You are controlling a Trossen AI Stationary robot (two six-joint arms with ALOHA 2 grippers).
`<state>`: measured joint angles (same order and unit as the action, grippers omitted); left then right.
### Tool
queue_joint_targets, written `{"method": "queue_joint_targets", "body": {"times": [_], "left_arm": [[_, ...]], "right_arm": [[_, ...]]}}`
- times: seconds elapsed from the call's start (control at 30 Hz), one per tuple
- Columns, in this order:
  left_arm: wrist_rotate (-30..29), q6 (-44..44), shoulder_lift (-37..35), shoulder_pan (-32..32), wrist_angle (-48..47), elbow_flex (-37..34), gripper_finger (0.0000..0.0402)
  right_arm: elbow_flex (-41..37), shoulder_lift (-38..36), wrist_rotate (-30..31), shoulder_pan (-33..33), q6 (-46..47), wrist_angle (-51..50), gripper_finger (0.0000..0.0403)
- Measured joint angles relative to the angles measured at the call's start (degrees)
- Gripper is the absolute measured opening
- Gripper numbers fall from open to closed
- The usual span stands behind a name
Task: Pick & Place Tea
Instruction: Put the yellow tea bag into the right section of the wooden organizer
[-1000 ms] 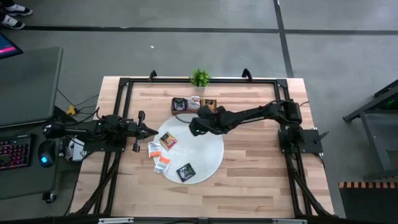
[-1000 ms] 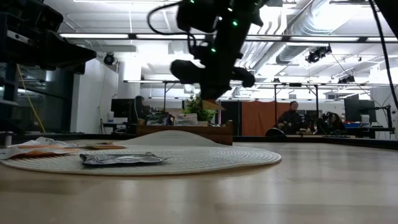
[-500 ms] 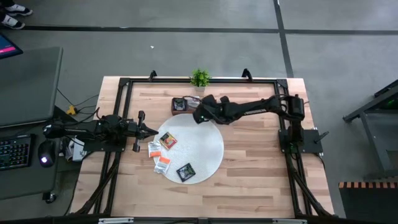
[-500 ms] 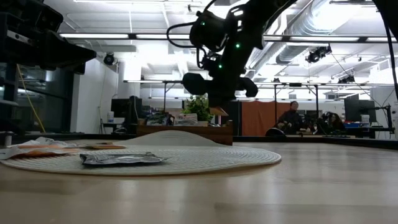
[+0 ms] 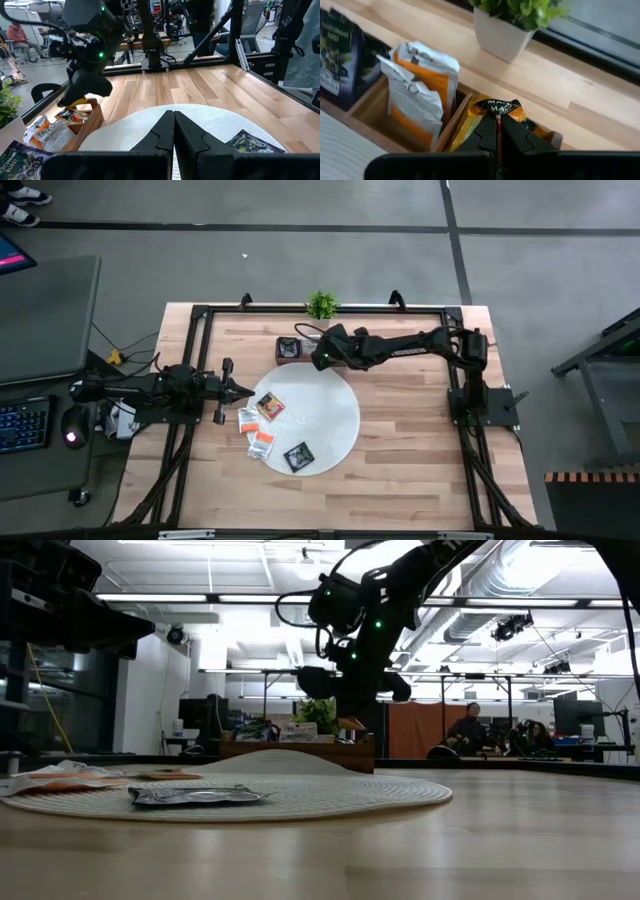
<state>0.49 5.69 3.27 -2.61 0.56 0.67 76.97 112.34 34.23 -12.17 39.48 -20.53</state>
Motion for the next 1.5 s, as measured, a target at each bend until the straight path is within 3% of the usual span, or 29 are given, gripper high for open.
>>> {"method": "queue_joint_targets", "body": {"times": [0.63, 1.5], "left_arm": [[0.0, 0.0, 0.0, 0.0, 0.0, 0.0, 0.0001], [0.0, 0.0, 0.0, 0.0, 0.0, 0.0, 0.0001]], "right_arm": [[0.0, 2.6, -3.0, -1.2, -0.6, 1.7, 0.0005], [0.0, 2.6, -0.1, -1.3, 0.5, 2.5, 0.0125]]}}
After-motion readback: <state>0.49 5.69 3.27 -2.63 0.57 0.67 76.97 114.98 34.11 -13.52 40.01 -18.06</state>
